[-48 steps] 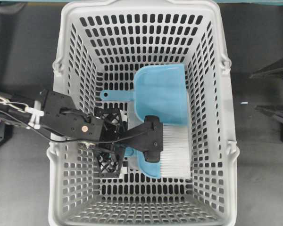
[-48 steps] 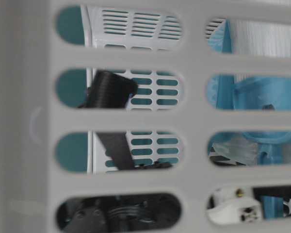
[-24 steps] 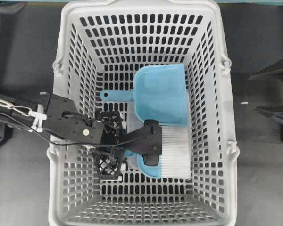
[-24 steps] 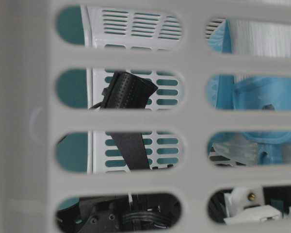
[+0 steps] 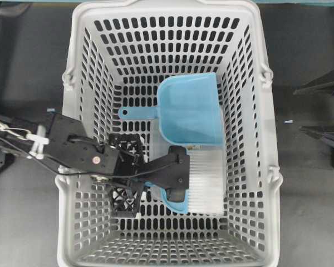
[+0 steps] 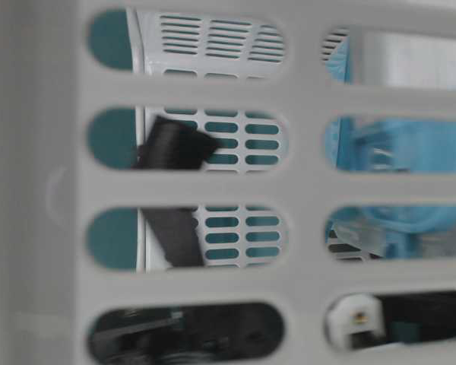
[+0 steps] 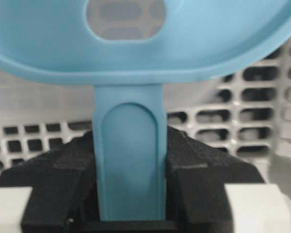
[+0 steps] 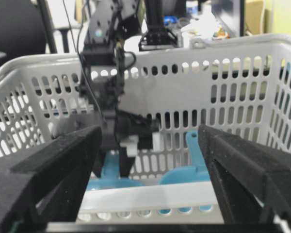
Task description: Pick up the hand brush from the shopping basket with the left arm.
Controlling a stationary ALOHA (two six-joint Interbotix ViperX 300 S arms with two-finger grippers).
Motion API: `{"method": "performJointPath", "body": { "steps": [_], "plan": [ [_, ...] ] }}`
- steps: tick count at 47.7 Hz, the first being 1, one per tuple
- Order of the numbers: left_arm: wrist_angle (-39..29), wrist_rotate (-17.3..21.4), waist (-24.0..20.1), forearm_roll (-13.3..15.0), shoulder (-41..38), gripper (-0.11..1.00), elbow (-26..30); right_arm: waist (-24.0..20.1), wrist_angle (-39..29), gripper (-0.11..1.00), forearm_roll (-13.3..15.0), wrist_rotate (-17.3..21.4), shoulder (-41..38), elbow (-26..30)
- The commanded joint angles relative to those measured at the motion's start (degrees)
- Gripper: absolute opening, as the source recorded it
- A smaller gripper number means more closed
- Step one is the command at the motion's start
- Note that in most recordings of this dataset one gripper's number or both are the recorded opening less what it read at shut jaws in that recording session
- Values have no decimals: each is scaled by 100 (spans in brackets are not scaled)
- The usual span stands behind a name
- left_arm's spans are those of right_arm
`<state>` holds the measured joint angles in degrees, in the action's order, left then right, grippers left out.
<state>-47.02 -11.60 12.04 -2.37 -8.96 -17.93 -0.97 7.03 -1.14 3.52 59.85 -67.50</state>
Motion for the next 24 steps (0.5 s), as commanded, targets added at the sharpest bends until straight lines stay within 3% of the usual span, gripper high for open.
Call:
{"method": "performJointPath", "body": {
  "steps": [1,10,16,24],
  "plan": [
    [-114,9,26,-18,369,23,193,-9,26,77,-9,9,-35,35],
    [-1134,9,9,-18,905,23,624,-9,26,77,-18,9,-35,35],
    [-1916,-18,-70,-18,1222,23,1195,-9,18,77,-9,9,-26,35],
    [-2294,-9,-237,-18,1459,23,1670,-9,18,77,-9,9,-26,26]
  ]
}}
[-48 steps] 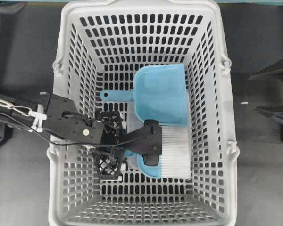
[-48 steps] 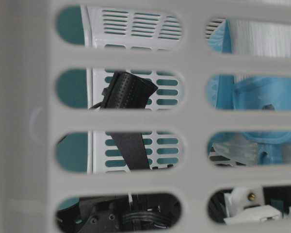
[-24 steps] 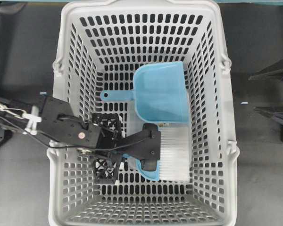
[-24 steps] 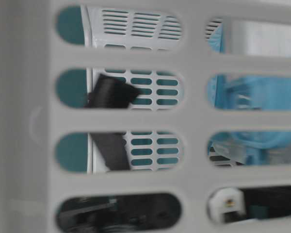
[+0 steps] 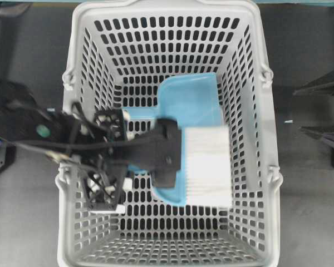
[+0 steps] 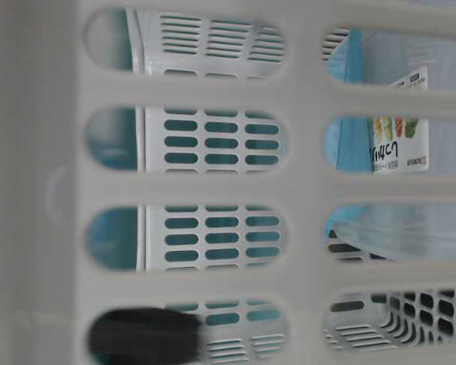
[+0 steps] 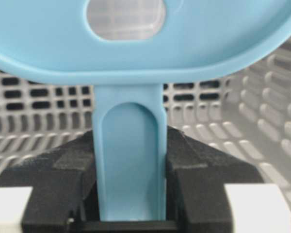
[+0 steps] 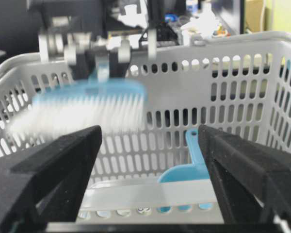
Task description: Pick up the hand brush from the shopping basket with the left arm.
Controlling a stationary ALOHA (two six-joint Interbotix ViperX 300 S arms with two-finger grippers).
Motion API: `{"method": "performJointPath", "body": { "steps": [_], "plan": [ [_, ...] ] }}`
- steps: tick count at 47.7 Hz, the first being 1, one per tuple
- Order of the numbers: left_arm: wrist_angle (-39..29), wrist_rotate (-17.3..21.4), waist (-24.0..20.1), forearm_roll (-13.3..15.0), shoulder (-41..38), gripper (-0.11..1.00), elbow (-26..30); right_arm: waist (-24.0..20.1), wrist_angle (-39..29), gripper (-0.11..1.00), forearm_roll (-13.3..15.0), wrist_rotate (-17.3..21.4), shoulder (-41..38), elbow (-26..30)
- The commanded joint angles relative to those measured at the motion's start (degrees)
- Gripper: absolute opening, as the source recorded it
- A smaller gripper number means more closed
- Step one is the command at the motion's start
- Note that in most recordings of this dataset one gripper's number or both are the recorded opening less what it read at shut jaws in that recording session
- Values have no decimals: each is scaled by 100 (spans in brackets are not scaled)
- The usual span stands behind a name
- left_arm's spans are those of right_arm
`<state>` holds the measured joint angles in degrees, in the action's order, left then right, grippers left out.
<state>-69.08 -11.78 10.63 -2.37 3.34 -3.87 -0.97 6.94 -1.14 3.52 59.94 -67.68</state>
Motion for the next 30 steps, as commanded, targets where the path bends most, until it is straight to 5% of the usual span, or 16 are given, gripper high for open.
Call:
{"method": "performJointPath", "body": {
  "steps": [1,30],
  "plan": [
    [-88,18,-114,-18,246,23,264,-9,26,77,-18,9,-35,53],
    [-97,26,-123,-18,220,23,229,-9,26,77,-18,9,-44,53]
  ]
}}
